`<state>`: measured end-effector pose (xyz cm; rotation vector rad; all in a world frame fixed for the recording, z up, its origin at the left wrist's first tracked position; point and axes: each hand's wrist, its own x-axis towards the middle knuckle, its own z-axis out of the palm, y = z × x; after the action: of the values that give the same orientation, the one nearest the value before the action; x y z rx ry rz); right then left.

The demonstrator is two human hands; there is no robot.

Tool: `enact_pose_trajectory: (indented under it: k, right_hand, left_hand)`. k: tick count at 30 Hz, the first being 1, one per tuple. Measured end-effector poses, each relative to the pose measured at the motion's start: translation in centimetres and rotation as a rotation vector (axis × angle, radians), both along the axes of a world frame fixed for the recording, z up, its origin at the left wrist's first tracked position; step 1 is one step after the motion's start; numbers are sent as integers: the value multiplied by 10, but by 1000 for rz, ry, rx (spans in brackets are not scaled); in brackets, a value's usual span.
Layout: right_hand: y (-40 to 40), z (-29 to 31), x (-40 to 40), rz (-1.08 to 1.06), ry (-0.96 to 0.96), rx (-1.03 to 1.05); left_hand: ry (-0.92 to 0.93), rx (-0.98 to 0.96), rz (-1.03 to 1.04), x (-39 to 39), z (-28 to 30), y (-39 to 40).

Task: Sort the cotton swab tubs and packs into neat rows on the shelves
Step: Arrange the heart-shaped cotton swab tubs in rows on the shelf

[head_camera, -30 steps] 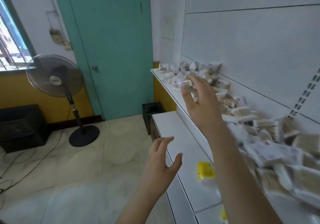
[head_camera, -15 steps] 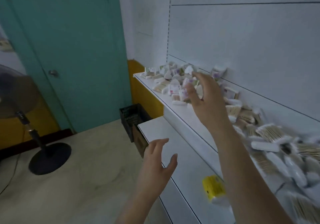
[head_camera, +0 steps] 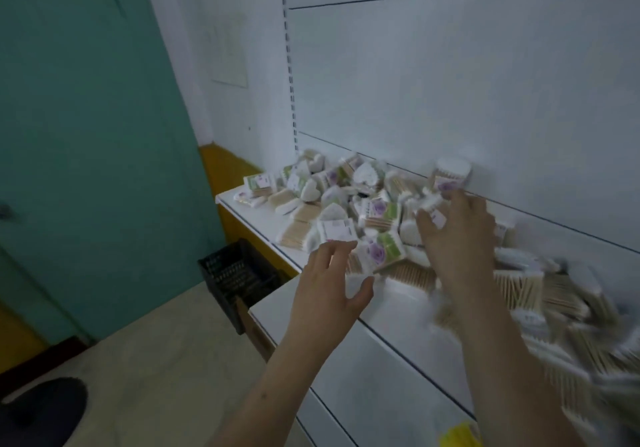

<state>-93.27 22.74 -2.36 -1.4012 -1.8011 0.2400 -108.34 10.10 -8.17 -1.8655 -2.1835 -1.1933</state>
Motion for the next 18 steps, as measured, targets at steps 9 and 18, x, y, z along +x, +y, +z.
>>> enact_pose_trajectory:
  k: [9, 18]
  right_hand:
    - [23, -27, -11, -114, 0, -156]
    - [20, -20, -15, -163, 97, -188]
  left_hand:
    - [-53, 0, -182, -16, -31, 70]
    - [-149, -21, -372, -38, -37, 87]
